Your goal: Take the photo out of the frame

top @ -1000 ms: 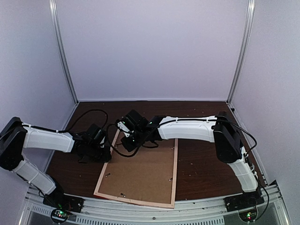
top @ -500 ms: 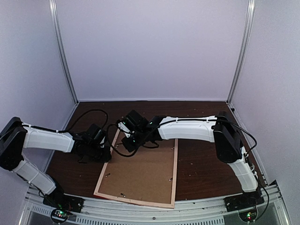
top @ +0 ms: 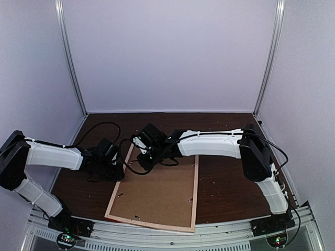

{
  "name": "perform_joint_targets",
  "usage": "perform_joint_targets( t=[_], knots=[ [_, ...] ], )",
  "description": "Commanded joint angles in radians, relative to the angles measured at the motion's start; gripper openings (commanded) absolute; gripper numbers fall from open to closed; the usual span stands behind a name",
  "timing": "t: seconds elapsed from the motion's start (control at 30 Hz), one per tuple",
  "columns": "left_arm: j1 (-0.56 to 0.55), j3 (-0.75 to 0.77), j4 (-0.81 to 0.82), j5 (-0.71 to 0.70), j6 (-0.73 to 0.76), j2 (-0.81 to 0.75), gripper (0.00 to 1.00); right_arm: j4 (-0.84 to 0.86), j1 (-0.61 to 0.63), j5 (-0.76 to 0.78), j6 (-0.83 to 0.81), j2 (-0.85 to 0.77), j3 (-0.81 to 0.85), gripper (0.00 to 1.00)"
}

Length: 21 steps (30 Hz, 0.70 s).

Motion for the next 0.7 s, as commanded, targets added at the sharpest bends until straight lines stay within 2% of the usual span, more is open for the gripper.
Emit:
perform_joint_targets(
  t=[0.0, 0.67],
  knots=[
    [0.001, -0.013, 0.015, -0.003, -0.002, 0.015, 0.25, -0.048, 0.012, 0.018, 0.005, -0.048, -0.028, 0.0],
    [0.001, -0.019, 0.021, -0.008, -0.005, 0.015, 0.25, -0.067, 0.044, 0.05, 0.01, -0.061, -0.03, 0.0]
  ],
)
